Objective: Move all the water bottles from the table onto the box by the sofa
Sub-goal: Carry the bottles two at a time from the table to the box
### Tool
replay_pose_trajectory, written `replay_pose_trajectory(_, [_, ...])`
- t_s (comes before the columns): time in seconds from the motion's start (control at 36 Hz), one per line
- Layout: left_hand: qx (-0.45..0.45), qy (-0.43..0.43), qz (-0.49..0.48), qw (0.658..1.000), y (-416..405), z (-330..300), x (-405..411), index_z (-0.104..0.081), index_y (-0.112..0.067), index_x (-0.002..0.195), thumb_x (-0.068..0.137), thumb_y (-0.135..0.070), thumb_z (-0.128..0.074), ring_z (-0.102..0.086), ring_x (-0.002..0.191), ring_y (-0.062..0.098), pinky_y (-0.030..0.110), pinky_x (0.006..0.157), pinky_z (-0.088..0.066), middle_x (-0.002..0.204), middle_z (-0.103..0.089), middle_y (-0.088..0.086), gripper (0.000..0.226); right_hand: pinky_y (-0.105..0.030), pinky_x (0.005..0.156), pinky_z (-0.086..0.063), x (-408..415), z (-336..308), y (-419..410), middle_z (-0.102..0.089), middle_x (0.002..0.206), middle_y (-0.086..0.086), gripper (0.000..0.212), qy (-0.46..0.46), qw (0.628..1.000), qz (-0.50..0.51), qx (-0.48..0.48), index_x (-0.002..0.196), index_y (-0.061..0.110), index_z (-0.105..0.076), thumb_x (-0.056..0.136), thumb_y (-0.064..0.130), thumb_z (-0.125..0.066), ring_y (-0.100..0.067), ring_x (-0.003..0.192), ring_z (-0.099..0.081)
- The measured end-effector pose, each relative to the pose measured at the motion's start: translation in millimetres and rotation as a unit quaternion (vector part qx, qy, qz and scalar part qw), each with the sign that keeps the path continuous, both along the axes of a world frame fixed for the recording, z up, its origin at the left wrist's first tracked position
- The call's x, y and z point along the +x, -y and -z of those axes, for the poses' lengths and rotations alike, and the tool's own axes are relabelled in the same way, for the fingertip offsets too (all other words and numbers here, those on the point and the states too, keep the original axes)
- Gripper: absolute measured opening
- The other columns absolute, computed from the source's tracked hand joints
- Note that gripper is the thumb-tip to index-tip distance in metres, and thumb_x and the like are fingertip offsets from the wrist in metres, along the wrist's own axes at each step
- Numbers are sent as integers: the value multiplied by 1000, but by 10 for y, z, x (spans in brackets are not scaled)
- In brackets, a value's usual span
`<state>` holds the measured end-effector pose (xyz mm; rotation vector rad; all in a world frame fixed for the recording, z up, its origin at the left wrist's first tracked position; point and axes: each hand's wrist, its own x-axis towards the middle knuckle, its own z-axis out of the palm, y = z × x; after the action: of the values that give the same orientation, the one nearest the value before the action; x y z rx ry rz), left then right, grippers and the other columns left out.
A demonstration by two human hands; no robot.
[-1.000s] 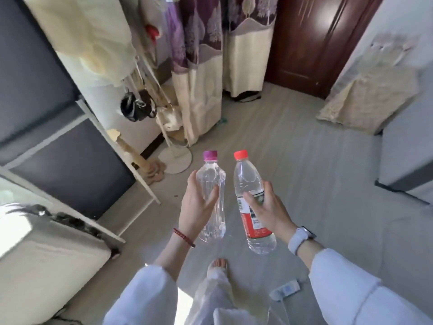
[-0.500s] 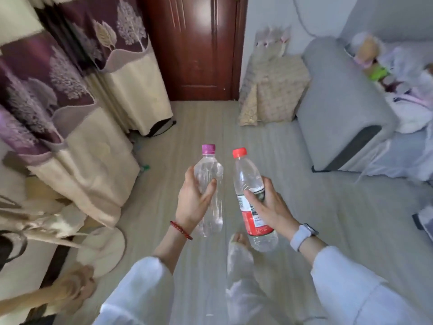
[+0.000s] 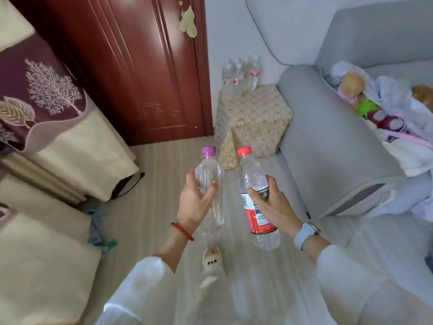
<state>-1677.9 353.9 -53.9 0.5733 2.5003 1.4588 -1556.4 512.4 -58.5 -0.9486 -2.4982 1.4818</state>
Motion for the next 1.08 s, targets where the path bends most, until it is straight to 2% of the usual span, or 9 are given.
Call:
replay_pose_trajectory(0.06, [7,-6,5,1000,-304,39,-405,-39,-12,125,85,-34,-60,-64,71,31,44,69,-55,93,-61,7,51,-41,82,-51,-386,44,-292,-65,92,7,44,2,1000,5,9,112,35,-35,79,58,-51,-20,86,-64])
replay_pose_trajectory(0.17, [13,-34,1,999,-885,147,-1158,-41,-14,125,84,-34,-61,-59,78,21,26,68,-42,91,-56,-4,50,-34,72,-46,-1125,95,-831,-60,83,18,41,-4,1000,12,26,110,37,-34,79,58,-51,-15,80,-61])
replay_pose_trajectory(0.31, [17,7,18,1000,-1711,195,-2223,-41,-17,122,83,-37,-60,-62,82,23,30,72,-46,92,-61,-2,47,-33,77,-46,-2178,14,-1595,-56,86,21,49,-3,999,17,32,120,31,-35,81,54,-54,-3,79,-57])
replay_pose_trajectory(0.44, [8,27,40,999,-2474,128,-2986,-38,-21,129,82,-45,-59,-63,80,23,37,76,-52,96,-64,3,57,-41,81,-51,-2895,-62,-2296,-63,95,9,45,-8,999,33,18,118,25,-38,84,47,-56,-18,88,-65])
replay_pose_trajectory(0.56, [-4,47,52,998,-3040,192,-3441,-35,-20,132,83,-38,-60,-63,84,26,42,80,-52,101,-63,8,58,-42,80,-54,-3299,47,-2839,-64,95,8,45,-5,999,53,-2,119,26,-37,83,45,-57,-18,86,-66])
replay_pose_trajectory(0.67, [-10,63,47,997,-3703,411,-3860,-35,-19,131,82,-34,-62,-64,76,26,43,74,-53,97,-63,10,58,-43,81,-54,-3721,321,-3504,-63,99,4,44,11,998,62,-31,117,31,-35,82,46,-58,-17,85,-65])
replay_pose_trajectory(0.81, [-21,89,21,996,-4548,804,-4325,-36,-20,130,80,-34,-66,-62,78,24,41,73,-54,95,-61,9,60,-31,69,-50,-4270,708,-4400,-62,103,4,55,45,997,46,-50,122,30,-31,79,48,-61,-14,84,-62])
replay_pose_trajectory(0.92, [-43,119,-13,992,-5235,1154,-4658,-35,-20,130,75,-30,-71,-60,76,21,35,70,-52,92,-59,5,66,-44,86,-51,-4671,1012,-5154,-58,112,1,69,85,994,31,-66,130,28,-26,77,46,-65,-24,97,-60])
replay_pose_trajectory(1.08, [-48,161,-3,986,-6032,1746,-5010,-35,-15,126,73,-20,-73,-59,82,25,33,70,-50,91,-58,6,64,-25,82,-43,-5172,1500,-6050,-48,110,15,67,67,993,4,-96,128,36,-28,76,30,-70,-10,98,-52])
